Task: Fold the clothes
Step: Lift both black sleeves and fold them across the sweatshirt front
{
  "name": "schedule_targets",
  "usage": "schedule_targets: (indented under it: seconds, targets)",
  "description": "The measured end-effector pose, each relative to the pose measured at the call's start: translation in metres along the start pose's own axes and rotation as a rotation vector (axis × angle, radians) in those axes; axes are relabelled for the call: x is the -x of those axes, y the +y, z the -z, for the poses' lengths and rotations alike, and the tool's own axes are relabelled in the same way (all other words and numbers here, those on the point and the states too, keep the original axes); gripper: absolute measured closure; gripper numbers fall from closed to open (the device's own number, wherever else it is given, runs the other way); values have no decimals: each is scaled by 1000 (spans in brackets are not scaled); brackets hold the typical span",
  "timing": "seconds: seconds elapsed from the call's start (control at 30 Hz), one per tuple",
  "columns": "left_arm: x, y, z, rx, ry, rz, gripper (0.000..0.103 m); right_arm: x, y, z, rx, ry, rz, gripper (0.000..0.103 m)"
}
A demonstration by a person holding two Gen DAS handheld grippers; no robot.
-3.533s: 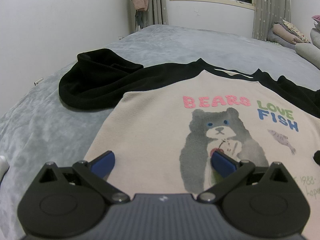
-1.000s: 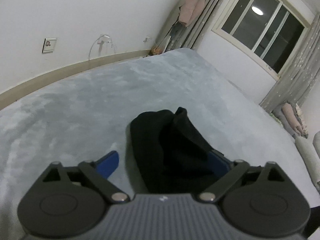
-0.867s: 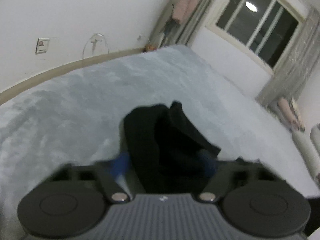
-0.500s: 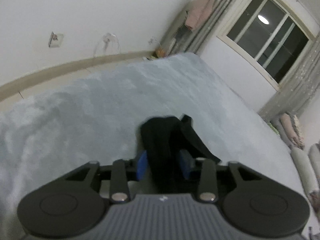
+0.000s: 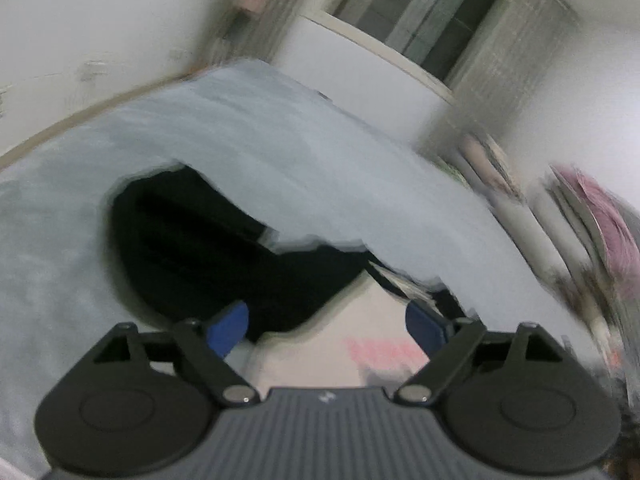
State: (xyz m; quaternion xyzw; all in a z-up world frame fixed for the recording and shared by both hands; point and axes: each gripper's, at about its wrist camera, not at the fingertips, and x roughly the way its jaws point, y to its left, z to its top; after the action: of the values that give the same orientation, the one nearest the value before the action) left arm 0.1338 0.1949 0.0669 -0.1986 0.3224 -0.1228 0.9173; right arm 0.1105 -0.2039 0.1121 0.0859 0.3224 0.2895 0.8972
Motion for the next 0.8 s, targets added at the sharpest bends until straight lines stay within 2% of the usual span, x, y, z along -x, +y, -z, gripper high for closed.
schedule_targets:
  seconds: [0.03,0.1,0.13,0.27,0.33,0.37,0.4,0.43,0.47,0.5,0.57,0.7,0.8]
  targets:
    - [-1,-14,8,-49,33,37,13,-2,-21,2,-104,-2,19,19]
    - [-2,-41,25,-137,81,92,3,-8,-58,11,-304,6,11,19]
    - [-6,-48,33,-163,102,86,1,-12,-68,15,-363,15,-8,19]
    - [-23,-74,64,-266,184,61,1,-32,-79,19,-447,19,-54,19]
    - [-32,-88,80,-318,225,48,11,-42,-85,21,-484,8,-34,19]
    - [-36,-95,87,-343,246,42,22,-47,-89,22,-503,3,-17,20]
    - [-38,-95,92,-351,264,50,34,-52,-93,22,-516,-8,4,23]
    - [-40,-98,95,-373,273,47,40,-55,-97,23,-519,-33,26,29]
    - [-39,-97,94,-370,265,35,54,-55,-100,23,-521,-71,41,30]
    - [-37,-96,93,-366,257,23,62,-53,-101,23,-518,-103,55,32]
    - [-32,-88,87,-318,236,8,70,-51,-97,20,-490,-133,79,34]
    - [-16,-63,71,-169,172,-43,73,-47,-89,16,-433,-192,128,43]
    - [1,-44,62,-71,128,-58,73,-41,-86,13,-427,-227,132,43]
